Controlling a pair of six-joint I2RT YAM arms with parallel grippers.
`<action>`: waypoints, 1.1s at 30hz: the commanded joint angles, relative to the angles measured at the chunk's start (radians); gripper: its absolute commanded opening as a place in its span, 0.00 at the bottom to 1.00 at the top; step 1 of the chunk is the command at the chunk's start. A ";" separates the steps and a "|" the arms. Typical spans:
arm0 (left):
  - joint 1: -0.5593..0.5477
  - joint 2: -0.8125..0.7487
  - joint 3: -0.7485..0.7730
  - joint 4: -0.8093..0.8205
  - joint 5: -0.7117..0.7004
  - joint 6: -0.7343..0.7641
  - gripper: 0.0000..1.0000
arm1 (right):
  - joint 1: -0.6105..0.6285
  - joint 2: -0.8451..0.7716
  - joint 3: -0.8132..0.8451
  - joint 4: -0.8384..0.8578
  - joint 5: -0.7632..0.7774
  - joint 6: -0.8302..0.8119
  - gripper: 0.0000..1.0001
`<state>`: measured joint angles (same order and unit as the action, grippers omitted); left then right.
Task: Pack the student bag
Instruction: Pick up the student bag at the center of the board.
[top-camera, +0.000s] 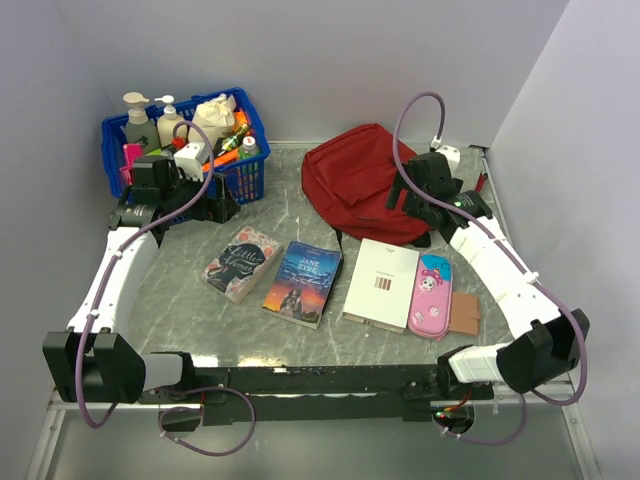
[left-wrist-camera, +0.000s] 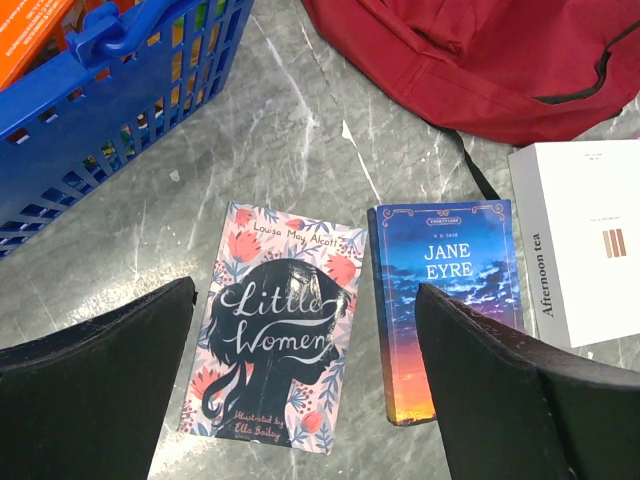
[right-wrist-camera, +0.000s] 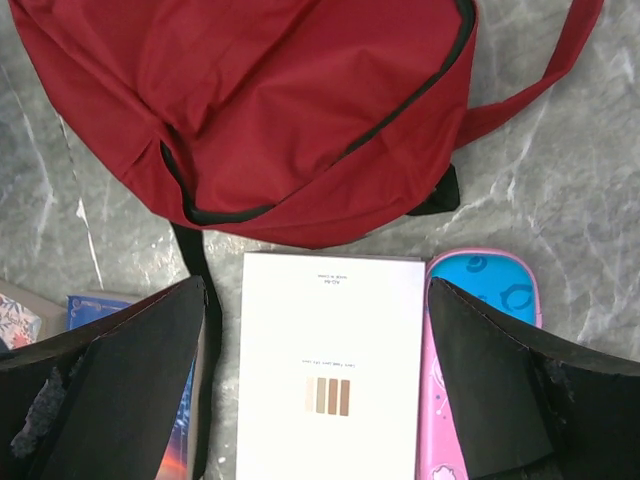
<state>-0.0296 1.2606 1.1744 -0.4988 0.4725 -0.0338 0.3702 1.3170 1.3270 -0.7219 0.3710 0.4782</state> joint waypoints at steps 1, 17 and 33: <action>-0.001 -0.010 0.025 -0.001 0.002 0.009 0.96 | -0.001 0.071 0.005 -0.007 -0.038 0.042 1.00; -0.001 -0.027 0.005 -0.001 0.009 0.023 0.96 | 0.015 0.379 0.057 0.124 -0.124 0.214 0.98; -0.001 -0.047 -0.035 -0.006 -0.011 0.078 0.96 | 0.007 0.544 0.135 0.144 -0.078 0.298 0.48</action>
<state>-0.0299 1.2514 1.1404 -0.5064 0.4660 0.0235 0.3771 1.8503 1.4082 -0.6075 0.2672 0.7448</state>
